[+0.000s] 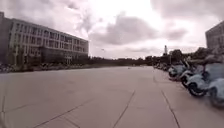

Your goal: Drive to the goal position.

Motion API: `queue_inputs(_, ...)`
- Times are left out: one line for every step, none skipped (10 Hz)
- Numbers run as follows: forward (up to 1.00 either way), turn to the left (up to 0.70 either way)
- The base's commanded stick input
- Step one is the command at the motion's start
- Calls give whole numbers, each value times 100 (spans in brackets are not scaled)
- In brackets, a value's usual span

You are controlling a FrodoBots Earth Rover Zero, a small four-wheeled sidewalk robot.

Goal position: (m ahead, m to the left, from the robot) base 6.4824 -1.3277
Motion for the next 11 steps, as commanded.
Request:
queue_inputs(0,0)
queue_inputs(0,0)
queue_inputs(0,0)
queue_inputs(0,0)
queue_inputs(0,0)
queue_inputs(8,0)
queue_inputs(33,0)
queue_inputs(57,0)
queue_inputs(70,0)
queue_inputs(70,0)
queue_inputs(70,0)
